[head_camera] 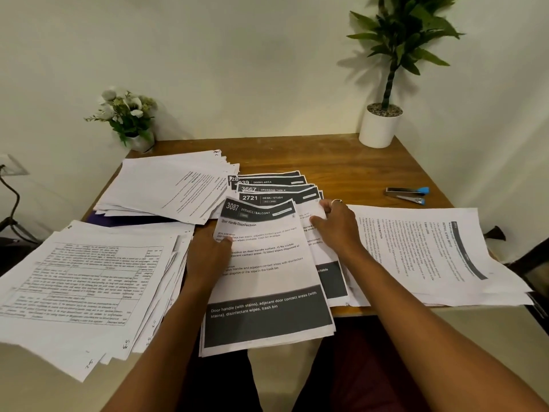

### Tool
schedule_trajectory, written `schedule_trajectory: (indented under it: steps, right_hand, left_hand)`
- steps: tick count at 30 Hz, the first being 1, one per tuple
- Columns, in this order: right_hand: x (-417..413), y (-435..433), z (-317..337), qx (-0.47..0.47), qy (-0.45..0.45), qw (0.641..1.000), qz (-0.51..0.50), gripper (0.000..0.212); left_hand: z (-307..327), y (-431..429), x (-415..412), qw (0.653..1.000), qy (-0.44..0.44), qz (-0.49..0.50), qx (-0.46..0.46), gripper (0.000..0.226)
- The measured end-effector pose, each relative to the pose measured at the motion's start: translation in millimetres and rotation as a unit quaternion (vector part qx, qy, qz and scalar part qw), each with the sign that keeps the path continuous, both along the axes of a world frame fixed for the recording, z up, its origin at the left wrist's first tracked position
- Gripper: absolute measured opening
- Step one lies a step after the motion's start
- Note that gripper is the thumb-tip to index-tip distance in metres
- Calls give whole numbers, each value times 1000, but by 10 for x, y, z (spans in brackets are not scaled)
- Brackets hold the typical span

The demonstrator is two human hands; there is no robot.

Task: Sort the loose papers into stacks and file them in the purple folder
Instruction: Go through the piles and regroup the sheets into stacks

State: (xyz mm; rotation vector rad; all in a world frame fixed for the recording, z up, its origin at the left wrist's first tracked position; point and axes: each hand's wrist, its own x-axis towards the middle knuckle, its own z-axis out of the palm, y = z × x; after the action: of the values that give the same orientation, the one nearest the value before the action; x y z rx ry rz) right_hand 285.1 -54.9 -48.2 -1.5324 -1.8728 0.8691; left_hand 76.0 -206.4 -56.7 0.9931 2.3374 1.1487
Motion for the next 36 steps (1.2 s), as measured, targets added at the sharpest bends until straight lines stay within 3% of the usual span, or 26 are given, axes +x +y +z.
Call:
schedule_trajectory:
  steps: [6,10,13,18,24,28,32,36]
  right_hand:
    - [-7,52,114,-62,90,994,0,62]
    - [29,95,85,-69,54,996,16,37]
    - [65,110,78,-85,76,993,15,20]
    - [126,130,115,-101,116,988,-12,11]
    - [172,114,162,-102,149,983,-22,7]
    - [131,3,197,-130,173,975,39,9]
    - [56,-182,229,-233,158,950,139,15]
    - [47,-216,180,-268,152,938,160,15]
  left_hand:
    - [-13,-4,-4,1000,1,1,8,7]
    - [-36,-7,-11,1000,-1,-2,10,4]
    - [-34,-26,9,999,-23,8,40,10]
    - [28,-69,46,990,-103,39,84,30]
    - [32,-128,36,989,-122,23,86,40]
    - [40,-151,80,982,-156,39,103,42]
    - [44,-158,157,973,-170,45,149,34]
    - [37,-147,144,976,-151,60,147,34]
